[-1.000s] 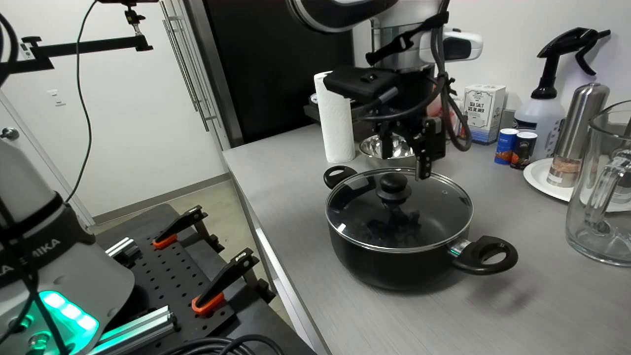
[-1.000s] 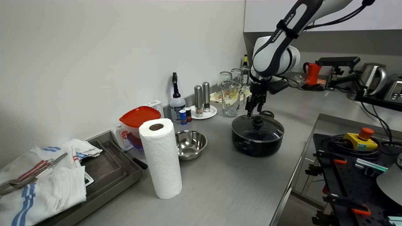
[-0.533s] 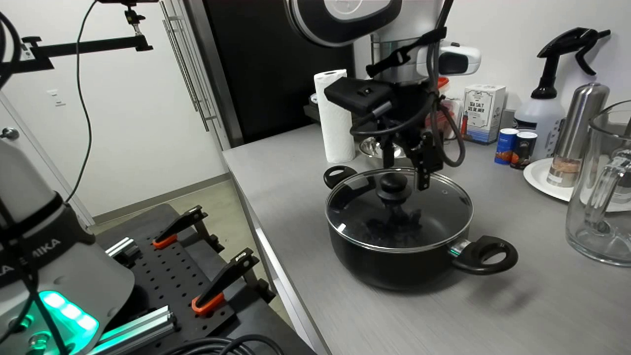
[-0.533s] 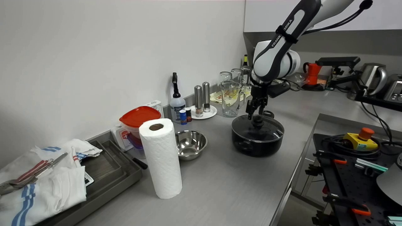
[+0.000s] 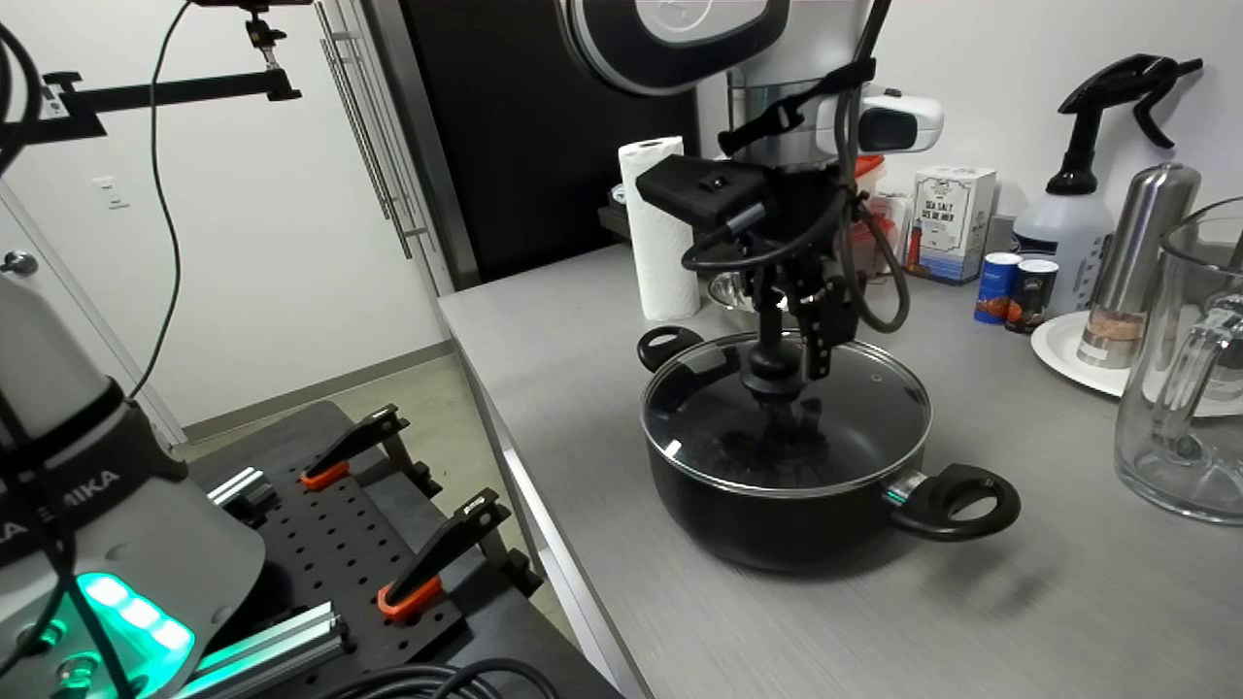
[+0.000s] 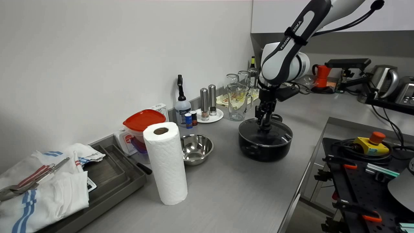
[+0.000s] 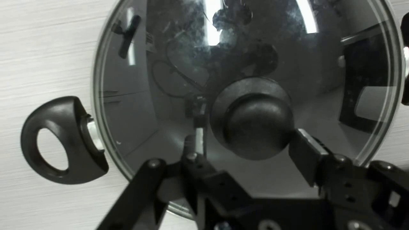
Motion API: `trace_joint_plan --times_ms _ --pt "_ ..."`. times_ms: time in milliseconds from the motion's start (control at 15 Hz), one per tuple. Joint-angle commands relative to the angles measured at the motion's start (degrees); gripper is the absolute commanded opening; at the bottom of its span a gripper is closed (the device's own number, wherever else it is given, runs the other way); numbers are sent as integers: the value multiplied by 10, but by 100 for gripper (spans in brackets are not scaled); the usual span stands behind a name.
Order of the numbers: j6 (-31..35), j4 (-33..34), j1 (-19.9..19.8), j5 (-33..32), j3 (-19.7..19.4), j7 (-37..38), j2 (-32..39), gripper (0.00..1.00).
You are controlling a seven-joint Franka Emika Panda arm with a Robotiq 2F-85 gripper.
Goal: Put the glass lid on the counter.
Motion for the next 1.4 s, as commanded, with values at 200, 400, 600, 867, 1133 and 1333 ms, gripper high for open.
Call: trace_joint_plan --times_ms 200,400,600,867,1133,1333 --pt "8 -4 -4 -14 6 18 -6 23" --pt "10 -6 -3 -18 4 18 -12 23" --pt "2 -14 -5 -23 4 9 -33 23" --pt "-7 -21 0 -47 -1 9 -62 23" --pt "-23 -13 3 -73 -1 10 -80 23" --pt "-41 -7 5 -79 6 2 -87 23"
